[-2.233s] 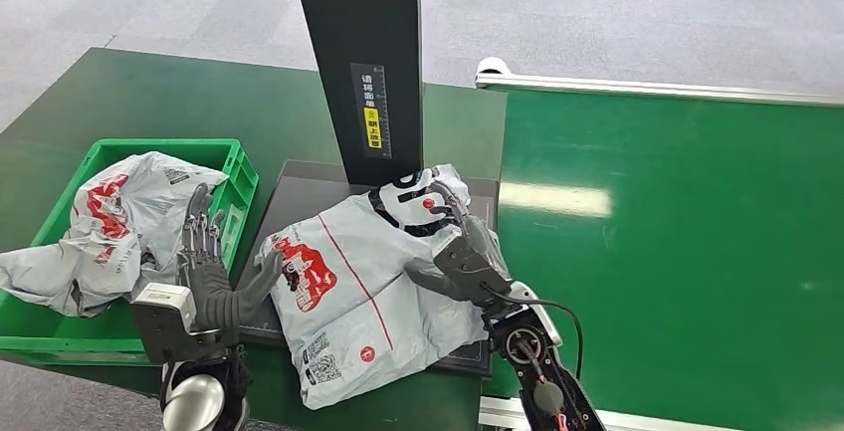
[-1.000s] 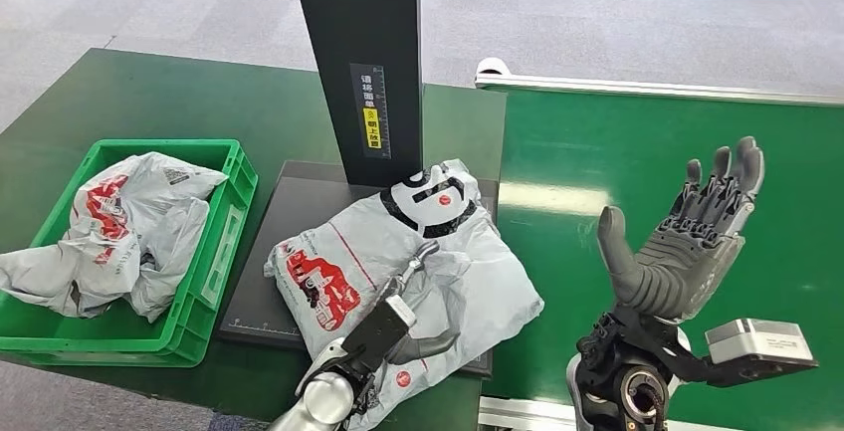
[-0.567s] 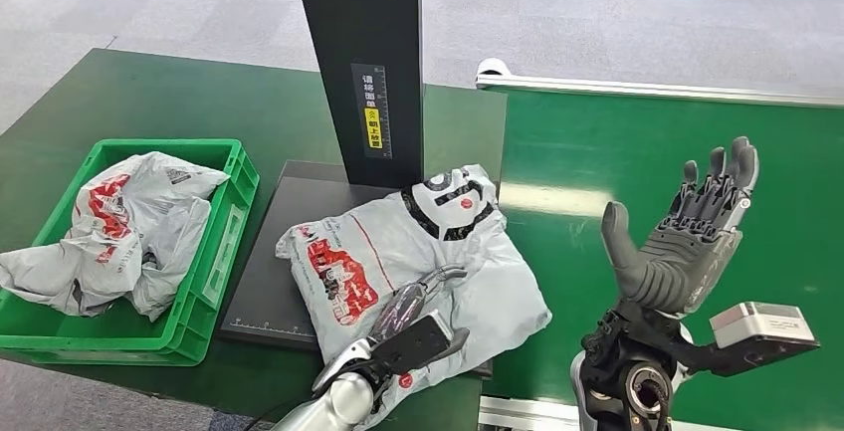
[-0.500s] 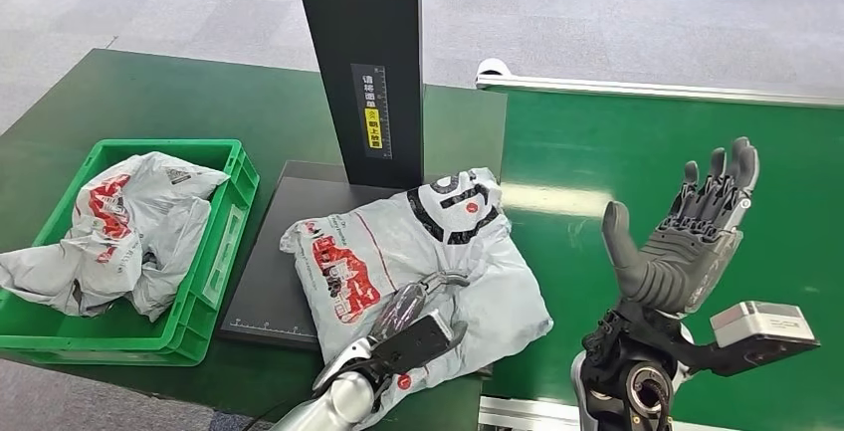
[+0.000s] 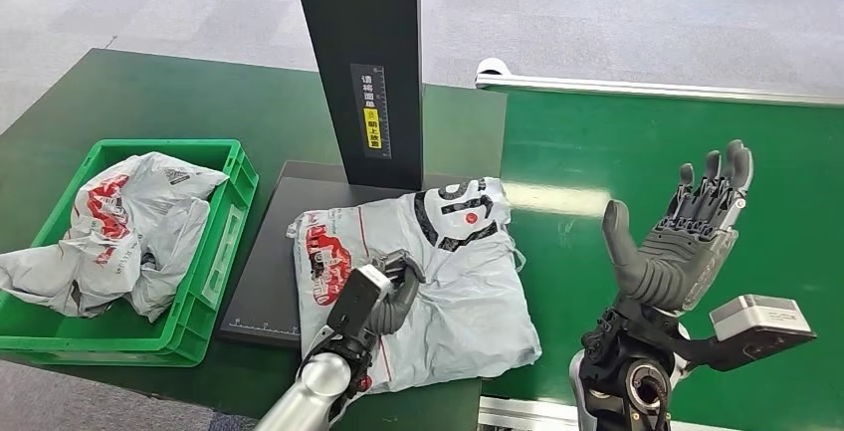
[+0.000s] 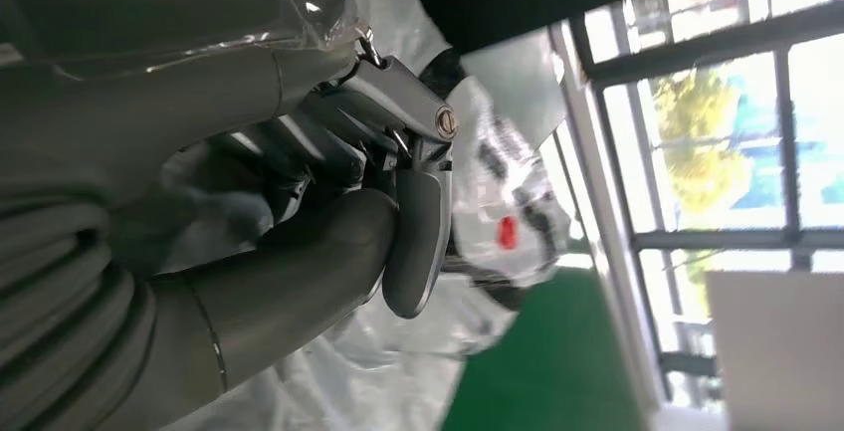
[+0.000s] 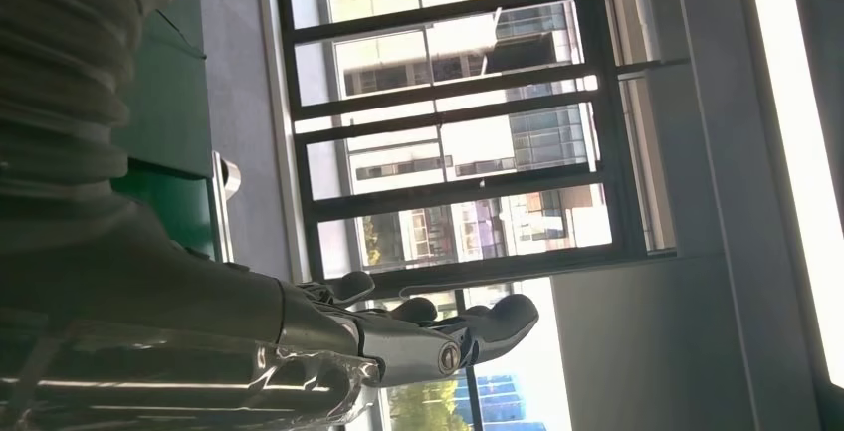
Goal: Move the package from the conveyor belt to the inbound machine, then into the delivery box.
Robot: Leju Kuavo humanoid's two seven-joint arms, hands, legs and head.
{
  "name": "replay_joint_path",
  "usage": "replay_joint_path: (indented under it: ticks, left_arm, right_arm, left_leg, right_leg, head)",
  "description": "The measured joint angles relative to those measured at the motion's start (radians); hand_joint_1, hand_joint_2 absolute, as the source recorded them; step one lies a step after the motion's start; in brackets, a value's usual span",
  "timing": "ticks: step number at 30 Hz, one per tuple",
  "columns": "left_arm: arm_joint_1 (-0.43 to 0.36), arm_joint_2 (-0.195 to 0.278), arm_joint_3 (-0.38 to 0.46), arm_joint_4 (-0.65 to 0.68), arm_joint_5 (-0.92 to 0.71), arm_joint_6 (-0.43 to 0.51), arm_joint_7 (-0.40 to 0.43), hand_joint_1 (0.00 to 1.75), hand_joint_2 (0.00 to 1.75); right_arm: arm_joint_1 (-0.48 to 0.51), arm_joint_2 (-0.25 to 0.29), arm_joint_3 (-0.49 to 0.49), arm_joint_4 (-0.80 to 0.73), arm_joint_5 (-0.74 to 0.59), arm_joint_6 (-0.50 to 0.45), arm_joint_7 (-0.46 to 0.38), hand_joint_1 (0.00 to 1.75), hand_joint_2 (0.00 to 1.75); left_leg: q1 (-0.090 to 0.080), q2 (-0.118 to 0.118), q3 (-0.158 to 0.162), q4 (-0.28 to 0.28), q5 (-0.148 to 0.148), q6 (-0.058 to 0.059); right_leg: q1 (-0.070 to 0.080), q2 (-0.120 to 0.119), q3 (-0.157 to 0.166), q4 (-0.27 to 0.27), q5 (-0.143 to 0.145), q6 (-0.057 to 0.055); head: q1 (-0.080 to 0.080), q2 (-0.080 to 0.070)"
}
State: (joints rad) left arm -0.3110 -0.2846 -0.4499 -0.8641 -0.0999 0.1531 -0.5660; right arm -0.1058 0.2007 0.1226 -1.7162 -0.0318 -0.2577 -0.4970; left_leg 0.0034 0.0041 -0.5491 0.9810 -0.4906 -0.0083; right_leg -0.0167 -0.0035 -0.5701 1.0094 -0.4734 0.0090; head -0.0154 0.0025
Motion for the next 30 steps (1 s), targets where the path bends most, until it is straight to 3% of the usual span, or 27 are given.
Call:
replay_joint_path:
  ticks: [8, 12, 16, 23, 30]
  left_arm:
    - [0.054, 0.041, 0.051, -0.202, 0.101, 0.027, -0.006, 1.74, 1.75]
    - [0.078, 0.061, 0.052, -0.284, 0.044, 0.033, 0.029, 0.00, 1.75]
    - [0.090, 0.077, 0.033, -0.312, -0.079, -0.026, 0.111, 0.00, 1.75]
    - [0.105, 0.079, 0.002, -0.283, -0.221, -0.087, 0.171, 0.00, 1.75]
    - [0.100, 0.084, -0.049, -0.225, -0.438, -0.030, 0.248, 0.00, 1.75]
  right_arm:
    - [-0.006, 0.000, -0.006, 0.011, -0.009, 0.000, 0.000, 0.00, 1.75]
    - [-0.010, 0.000, -0.009, 0.015, -0.008, 0.003, 0.003, 0.00, 1.75]
    - [-0.013, 0.000, -0.010, 0.018, -0.003, 0.028, 0.011, 0.00, 1.75]
    - [-0.018, 0.004, -0.011, 0.029, 0.010, 0.055, 0.024, 0.00, 1.75]
    - [-0.019, 0.008, -0.020, 0.032, 0.018, 0.060, 0.033, 0.00, 1.75]
  left_leg:
    - [0.000, 0.000, -0.001, 0.000, 0.000, 0.000]
    - [0.000, 0.000, -0.001, 0.000, 0.000, 0.000]
    - [0.000, 0.000, -0.001, 0.000, 0.000, 0.000]
    - [0.000, 0.000, -0.001, 0.000, 0.000, 0.000]
    - [0.000, 0.000, -0.001, 0.000, 0.000, 0.000]
  right_leg:
    - [0.000, 0.000, -0.001, 0.000, 0.000, 0.000]
    - [0.000, 0.000, -0.001, 0.000, 0.000, 0.000]
    - [0.000, 0.000, -0.001, 0.000, 0.000, 0.000]
    - [0.000, 0.000, -0.001, 0.000, 0.000, 0.000]
    - [0.000, 0.000, -0.002, 0.000, 0.000, 0.000]
  head:
    - [0.000, 0.000]
    - [0.000, 0.000]
    - [0.000, 0.000]
    - [0.000, 0.000]
    - [0.000, 0.000]
